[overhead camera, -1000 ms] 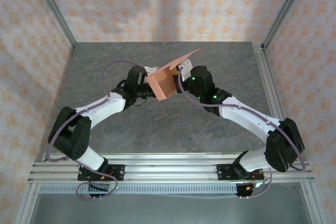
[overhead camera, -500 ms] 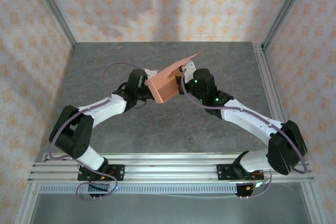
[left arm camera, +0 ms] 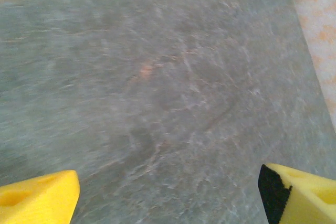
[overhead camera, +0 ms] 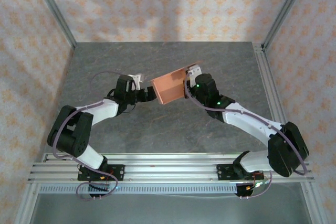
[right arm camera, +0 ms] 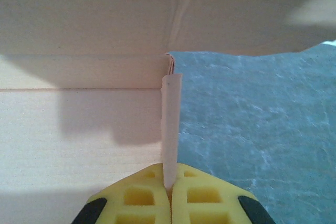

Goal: Fold the paper box

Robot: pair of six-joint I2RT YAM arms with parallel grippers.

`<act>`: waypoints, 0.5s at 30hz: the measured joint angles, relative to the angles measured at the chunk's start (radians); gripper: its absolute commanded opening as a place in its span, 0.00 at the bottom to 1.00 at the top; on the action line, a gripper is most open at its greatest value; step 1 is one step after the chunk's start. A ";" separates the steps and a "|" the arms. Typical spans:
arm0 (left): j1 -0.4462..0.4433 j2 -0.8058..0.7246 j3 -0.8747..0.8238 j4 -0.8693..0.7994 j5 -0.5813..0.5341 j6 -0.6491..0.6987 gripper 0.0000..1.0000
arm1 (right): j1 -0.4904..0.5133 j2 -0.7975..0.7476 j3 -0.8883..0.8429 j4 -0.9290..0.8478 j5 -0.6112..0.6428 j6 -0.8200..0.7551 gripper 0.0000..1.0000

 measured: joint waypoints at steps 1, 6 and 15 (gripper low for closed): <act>0.010 -0.022 -0.018 -0.001 -0.024 -0.011 0.91 | 0.000 0.017 0.000 -0.006 0.024 0.018 0.02; 0.020 -0.151 -0.049 -0.023 -0.115 -0.025 0.92 | 0.003 0.102 0.000 -0.070 0.134 0.117 0.01; 0.020 -0.289 -0.058 -0.078 -0.185 -0.010 0.94 | 0.056 0.278 0.009 -0.182 0.264 0.257 0.02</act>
